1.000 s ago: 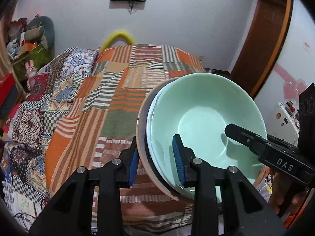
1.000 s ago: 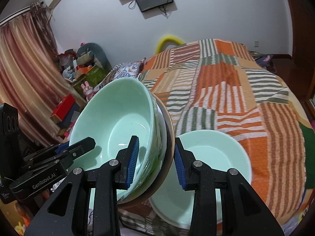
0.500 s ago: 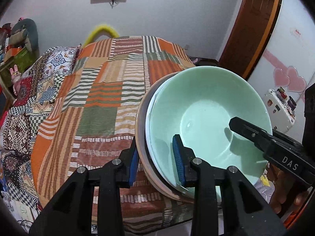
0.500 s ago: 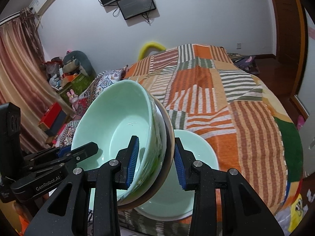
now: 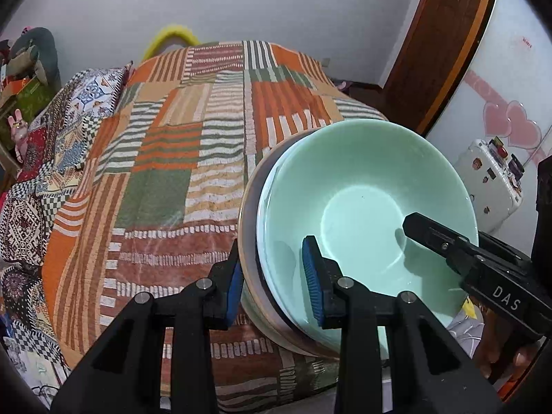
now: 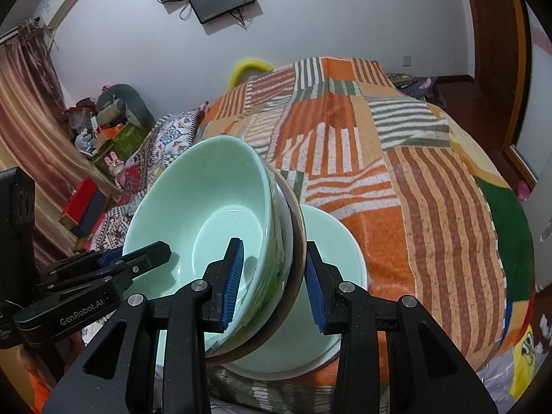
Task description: Organize plates and bowls
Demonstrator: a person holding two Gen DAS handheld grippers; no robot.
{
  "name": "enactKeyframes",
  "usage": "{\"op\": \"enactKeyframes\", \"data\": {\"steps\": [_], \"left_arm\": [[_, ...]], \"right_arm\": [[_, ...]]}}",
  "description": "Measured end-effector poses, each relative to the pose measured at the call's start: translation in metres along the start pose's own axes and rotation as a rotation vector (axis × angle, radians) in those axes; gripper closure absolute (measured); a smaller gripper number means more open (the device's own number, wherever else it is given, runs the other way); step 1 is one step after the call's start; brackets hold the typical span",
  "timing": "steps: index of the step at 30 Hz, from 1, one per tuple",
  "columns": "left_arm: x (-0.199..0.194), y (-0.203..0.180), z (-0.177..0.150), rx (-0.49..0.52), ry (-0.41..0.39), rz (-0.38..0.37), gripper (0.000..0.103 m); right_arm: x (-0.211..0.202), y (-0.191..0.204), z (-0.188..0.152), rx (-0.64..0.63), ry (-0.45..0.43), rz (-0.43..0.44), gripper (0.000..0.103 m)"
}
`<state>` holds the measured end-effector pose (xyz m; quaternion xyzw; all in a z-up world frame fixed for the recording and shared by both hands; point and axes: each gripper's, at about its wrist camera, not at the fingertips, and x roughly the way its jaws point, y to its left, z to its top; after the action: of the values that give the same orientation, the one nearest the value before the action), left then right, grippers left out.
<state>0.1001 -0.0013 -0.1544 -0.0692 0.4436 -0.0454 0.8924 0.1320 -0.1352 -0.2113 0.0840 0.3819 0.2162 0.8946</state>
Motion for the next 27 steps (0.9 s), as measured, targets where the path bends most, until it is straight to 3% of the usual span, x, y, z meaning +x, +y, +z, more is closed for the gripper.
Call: {"op": "enactKeyframes", "data": {"steps": [16,27], "left_arm": [[0.039,0.0,-0.004,-0.008,0.098,-0.01,0.07],[0.047,0.001,-0.007,-0.007,0.115,-0.008,0.071]], "right_arm": [[0.02,-0.017,-0.011,0.046,0.075,-0.021,0.071],[0.025,-0.02,-0.013,0.064,0.092,-0.016,0.071]]}}
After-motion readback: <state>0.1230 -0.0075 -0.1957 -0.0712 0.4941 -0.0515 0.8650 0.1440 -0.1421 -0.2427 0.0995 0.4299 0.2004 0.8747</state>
